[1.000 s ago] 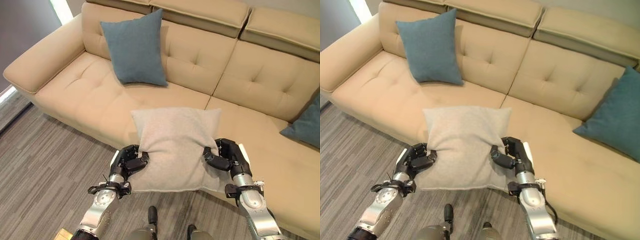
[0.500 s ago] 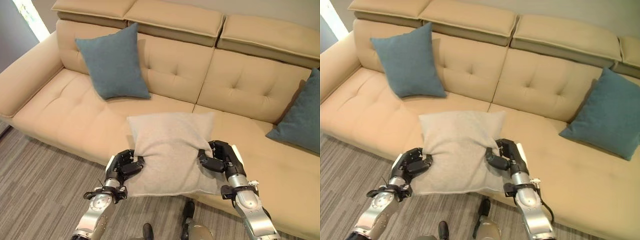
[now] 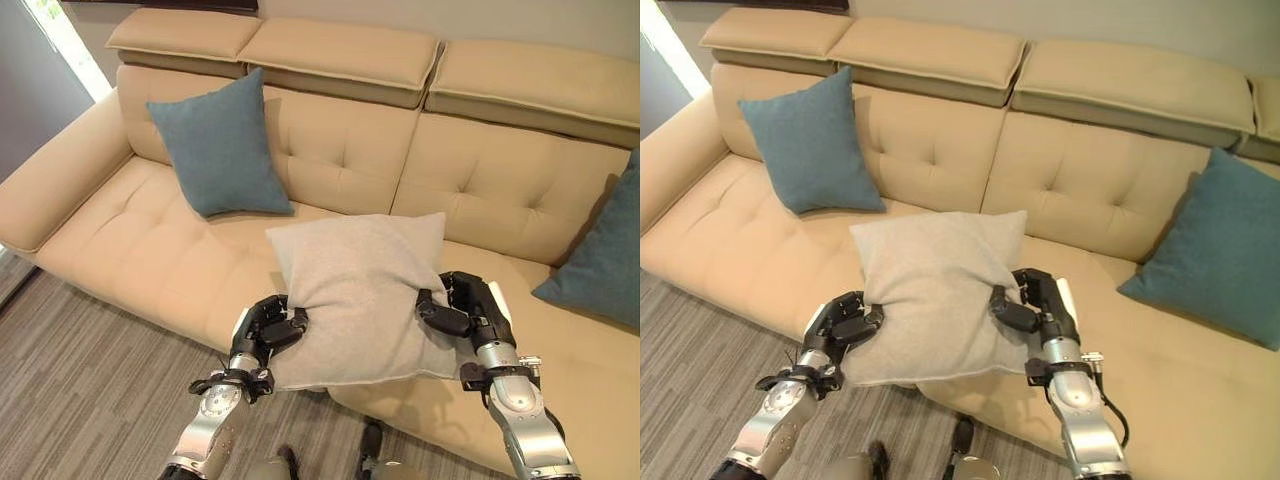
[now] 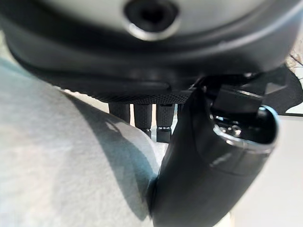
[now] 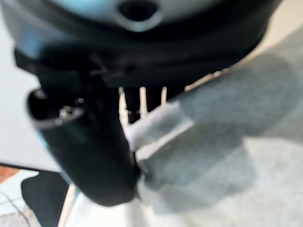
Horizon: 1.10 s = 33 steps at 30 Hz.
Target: Pick up all the scattered cushions and arrange them neatly on the sofa.
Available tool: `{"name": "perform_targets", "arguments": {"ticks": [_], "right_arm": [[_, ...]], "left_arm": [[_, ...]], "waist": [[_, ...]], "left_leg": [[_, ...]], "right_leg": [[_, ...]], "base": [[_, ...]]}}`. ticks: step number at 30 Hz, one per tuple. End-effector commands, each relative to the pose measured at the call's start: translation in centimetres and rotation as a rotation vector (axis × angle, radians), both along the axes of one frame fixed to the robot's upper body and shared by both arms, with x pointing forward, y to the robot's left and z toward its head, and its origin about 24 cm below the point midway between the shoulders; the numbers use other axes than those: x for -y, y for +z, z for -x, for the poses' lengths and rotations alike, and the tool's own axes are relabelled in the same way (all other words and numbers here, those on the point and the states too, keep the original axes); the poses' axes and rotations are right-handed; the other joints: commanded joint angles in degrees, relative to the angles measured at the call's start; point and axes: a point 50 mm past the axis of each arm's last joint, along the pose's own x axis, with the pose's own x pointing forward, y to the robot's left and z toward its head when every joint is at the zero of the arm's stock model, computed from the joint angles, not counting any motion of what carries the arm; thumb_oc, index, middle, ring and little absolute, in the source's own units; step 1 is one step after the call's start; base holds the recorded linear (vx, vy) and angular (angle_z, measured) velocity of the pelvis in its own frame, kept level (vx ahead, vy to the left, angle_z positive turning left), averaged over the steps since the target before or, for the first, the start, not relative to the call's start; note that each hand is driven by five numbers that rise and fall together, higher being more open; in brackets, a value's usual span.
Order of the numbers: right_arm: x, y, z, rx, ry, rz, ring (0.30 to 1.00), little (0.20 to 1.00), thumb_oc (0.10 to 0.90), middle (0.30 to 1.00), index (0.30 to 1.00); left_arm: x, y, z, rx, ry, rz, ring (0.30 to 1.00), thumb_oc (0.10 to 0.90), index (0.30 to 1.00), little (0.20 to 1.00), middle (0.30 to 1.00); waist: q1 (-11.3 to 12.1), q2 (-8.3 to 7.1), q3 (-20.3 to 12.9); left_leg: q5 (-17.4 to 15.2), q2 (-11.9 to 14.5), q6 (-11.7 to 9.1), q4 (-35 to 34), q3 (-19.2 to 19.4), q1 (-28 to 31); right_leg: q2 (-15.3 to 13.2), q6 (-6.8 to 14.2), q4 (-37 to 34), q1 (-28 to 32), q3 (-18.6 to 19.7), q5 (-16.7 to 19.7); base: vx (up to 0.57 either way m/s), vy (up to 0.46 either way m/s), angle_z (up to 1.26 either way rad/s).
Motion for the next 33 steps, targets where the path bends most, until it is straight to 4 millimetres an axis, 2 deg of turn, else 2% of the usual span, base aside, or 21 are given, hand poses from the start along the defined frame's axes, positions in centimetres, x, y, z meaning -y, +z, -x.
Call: {"name": "perform_targets", "arguments": {"ticks": [1,2,4,8,9,12,17,23,24,25,27,28,29,30,31,33], "right_arm": [[-3.9,7.2,-1.5,0.405,0.207,-0.068,0.3,0.3,0.4,0.3,0.3],[-3.7,7.0,-1.5,0.398,0.194,-0.066,0.3,0.3,0.4,0.3,0.3],[-3.8,6.9,-1.4,0.394,0.194,-0.069,0.3,0.3,0.4,0.3,0.3],[-4.2,6.5,-1.4,0.375,0.207,-0.074,0.3,0.3,0.4,0.3,0.3],[-4.3,6.4,-1.3,0.368,0.212,-0.073,0.3,0.3,0.4,0.3,0.3],[-4.5,6.1,-1.3,0.354,0.214,-0.072,0.3,0.3,0.4,0.3,0.3],[-4.5,5.9,-1.3,0.35,0.207,-0.075,0.3,0.3,0.4,0.3,0.3],[-4.8,6.2,-2.2,0.368,0.191,-0.079,0.3,0.3,0.4,0.3,0.3],[-5.0,7.2,-2.8,0.411,0.19,-0.07,0.3,0.3,0.4,0.3,0.3],[-5.0,7.2,-2.9,0.413,0.19,-0.07,0.3,0.3,0.4,0.3,0.3],[-5.9,9.4,-4.0,0.512,0.198,-0.047,0.3,0.3,0.4,0.3,0.3],[-5.9,9.4,-4.0,0.512,0.198,-0.047,0.3,0.3,0.4,0.3,0.3],[-6.2,10.3,-4.3,0.554,0.193,-0.041,0.3,0.3,0.4,0.3,0.3],[-7.0,11.9,-4.9,0.629,0.181,-0.04,0.3,0.3,0.4,0.3,0.3],[-7.0,12.0,-5.0,0.632,0.181,-0.04,0.3,0.3,0.4,0.3,0.3],[-8.4,14.5,-6.1,0.748,0.153,-0.038,0.3,0.3,0.4,0.3,0.3]], "left_arm": [[3.7,7.0,-1.9,0.37,-0.161,0.131,0.3,0.4,0.3,0.3,0.3],[3.7,7.0,-1.9,0.374,-0.166,0.138,0.3,0.4,0.3,0.3,0.3],[3.8,6.8,-1.7,0.366,-0.175,0.133,0.3,0.4,0.3,0.3,0.3],[3.6,6.7,-1.7,0.36,-0.178,0.112,0.3,0.4,0.3,0.3,0.3],[3.3,6.7,-1.7,0.361,-0.172,0.102,0.3,0.4,0.3,0.3,0.3],[2.8,6.7,-1.6,0.363,-0.161,0.092,0.3,0.4,0.3,0.3,0.3],[2.2,6.7,-1.6,0.37,-0.142,0.055,0.3,0.4,0.3,0.3,0.3],[1.8,8.5,-2.6,0.464,-0.126,-0.027,0.3,0.4,0.3,0.3,0.3],[1.9,9.8,-3.3,0.521,-0.116,-0.048,0.3,0.4,0.3,0.3,0.3],[1.9,9.8,-3.3,0.523,-0.116,-0.048,0.3,0.4,0.3,0.3,0.3],[2.7,12.3,-4.7,0.632,-0.106,-0.079,0.3,0.4,0.3,0.3,0.3],[2.7,12.3,-4.7,0.633,-0.106,-0.079,0.3,0.4,0.3,0.3,0.3],[3.0,13.2,-5.2,0.67,-0.098,-0.087,0.3,0.4,0.3,0.3,0.3],[3.7,15.0,-6.0,0.738,-0.088,-0.103,0.3,0.4,0.3,0.3,0.3],[3.7,15.0,-6.0,0.741,-0.088,-0.103,0.3,0.4,0.3,0.3,0.3],[5.1,18.2,-7.7,0.853,-0.069,-0.158,0.3,0.4,0.3,0.3,0.3]], "waist": [[0.36,-0.25,-4.59],[0.72,0.23,-4.58],[0.58,0.49,-5.3],[0.43,0.86,-6.01],[0.39,0.96,-6.22],[0.37,1.12,-6.32],[0.17,1.35,-6.15],[-0.21,1.84,-4.68],[-0.39,2.04,-4.08],[-0.37,2.06,-4.19],[-0.63,2.44,-3.38],[-0.61,2.44,-3.44],[-0.73,2.56,-3.33],[-1.06,2.81,-3.2],[-1.02,2.81,-3.25],[-1.34,3.05,-2.67]], "left_leg": [[-0.95,-0.58,0.54,-1.5,-1.97,1.41],[0.33,-0.68,0.27,-4.0,-3.42,1.12],[0.49,-0.97,0.46,-5.39,-3.51,2.52],[-0.47,-2.0,1.74,-5.93,-2.13,4.99],[-1.11,-2.47,2.61,-6.05,-0.99,5.72],[-1.8,-3.04,3.56,-6.23,0.32,6.06],[-2.25,-3.59,4.45,-6.42,1.69,5.62],[-1.51,-3.83,4.73,-6.96,2.69,2.01],[-0.9,-3.87,4.67,-7.34,2.93,0.28],[-0.87,-3.86,4.67,-7.31,2.94,0.05],[0.61,-3.85,4.56,-8.66,3.08,-2.93],[0.62,-3.85,4.56,-8.65,3.09,-3.02],[1.14,-3.84,4.49,-9.25,3.19,-3.83],[2.3,-3.65,4.29,-10.58,3.45,-5.18],[2.41,-3.64,4.29,-10.68,3.47,-5.36],[4.23,-3.36,3.86,-12.63,3.57,-7.08]], "right_leg": [[0.49,5.47,3.29,2.62,2.98,-9.11],[0.78,5.59,3.31,3.27,3.76,-9.58],[0.57,5.77,3.02,3.92,4.08,-9.52],[-0.62,6.48,3.88,4.02,6.26,-9.28],[-1.32,7.01,4.51,3.74,7.47,-9.13],[-2.28,7.8,5.21,2.97,8.23,-8.84],[-3.28,8.67,5.94,1.15,9.26,-8.31],[-3.71,9.24,5.74,-3.48,10.01,-6.78],[-3.77,9.28,5.3,-5.35,10.26,-5.99],[-3.76,9.27,5.34,-5.59,10.29,-5.97],[-3.52,9.29,4.24,-9.1,10.76,-4.51],[-3.51,9.28,4.26,-9.2,10.77,-4.51],[-3.38,9.32,3.69,-10.19,10.91,-3.95],[-3.09,9.41,2.41,-11.71,11.03,-3.1],[-3.08,9.39,2.39,-11.93,11.05,-3.03],[-2.76,9.62,0.86,-14.21,11.05,-1.82]], "base": [[0.13,0.081,-0.36],[0.19,0.124,-0.34],[0.2,0.148,-0.38],[0.14,0.154,-0.25],[0.09,0.147,-0.13],[0.07,0.115,-0.19],[0.04,0.082,-0.1],[-0.05,0.026,-0.18],[-0.05,0.005,-0.15],[-0.1,0.014,-0.08],[-0.1,0.015,-0.07],[-0.08,0.007,-0.12],[-0.05,0.001,-0.11],[-0.05,0.001,-0.12],[-0.06,0.0,-0.13],[-0.05,-0.016,-0.06]]}}
